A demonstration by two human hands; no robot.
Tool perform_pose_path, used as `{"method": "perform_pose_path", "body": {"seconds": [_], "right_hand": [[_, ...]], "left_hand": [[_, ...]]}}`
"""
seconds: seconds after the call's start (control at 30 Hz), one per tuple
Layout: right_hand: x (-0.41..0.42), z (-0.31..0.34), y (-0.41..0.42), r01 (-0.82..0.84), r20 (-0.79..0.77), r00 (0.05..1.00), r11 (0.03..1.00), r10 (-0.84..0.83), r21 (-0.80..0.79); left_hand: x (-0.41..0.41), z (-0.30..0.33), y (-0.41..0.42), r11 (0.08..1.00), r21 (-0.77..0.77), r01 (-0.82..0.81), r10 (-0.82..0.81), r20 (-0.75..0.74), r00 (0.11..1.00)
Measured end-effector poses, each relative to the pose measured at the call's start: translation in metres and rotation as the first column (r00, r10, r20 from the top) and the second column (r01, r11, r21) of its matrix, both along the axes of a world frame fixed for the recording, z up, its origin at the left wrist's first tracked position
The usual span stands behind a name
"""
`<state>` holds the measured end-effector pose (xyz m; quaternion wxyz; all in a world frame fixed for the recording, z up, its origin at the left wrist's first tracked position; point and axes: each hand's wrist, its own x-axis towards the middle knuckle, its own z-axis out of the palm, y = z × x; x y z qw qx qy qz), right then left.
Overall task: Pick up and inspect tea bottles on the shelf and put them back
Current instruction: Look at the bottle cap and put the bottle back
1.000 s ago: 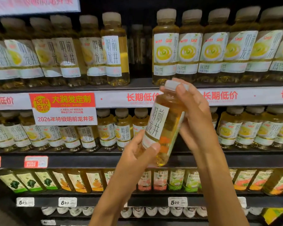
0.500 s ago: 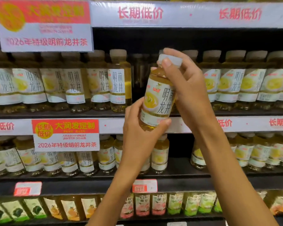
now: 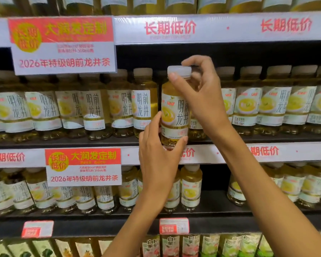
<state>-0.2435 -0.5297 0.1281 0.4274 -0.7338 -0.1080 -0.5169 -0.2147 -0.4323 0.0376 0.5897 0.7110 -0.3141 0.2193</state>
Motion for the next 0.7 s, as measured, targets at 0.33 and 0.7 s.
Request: {"method": "perform_pose_path", "body": {"seconds": [0.33, 0.7], "right_hand": [[0.005, -0.006, -0.012, 0.306, 0.062, 0.951, 0.900, -0.302, -0.312], [0.011, -0.003, -0.018, 0.578, 0.203, 0.800, 0.633, -0.565, -0.516]], "left_hand": [[0.005, 0.002, -0.005, 0.980, 0.091, -0.174, 0.167, 0.078, 0.983], [0.007, 0.006, -0.014, 0.928, 0.074, -0.366, 0.347, 0.189, 0.919]]}}
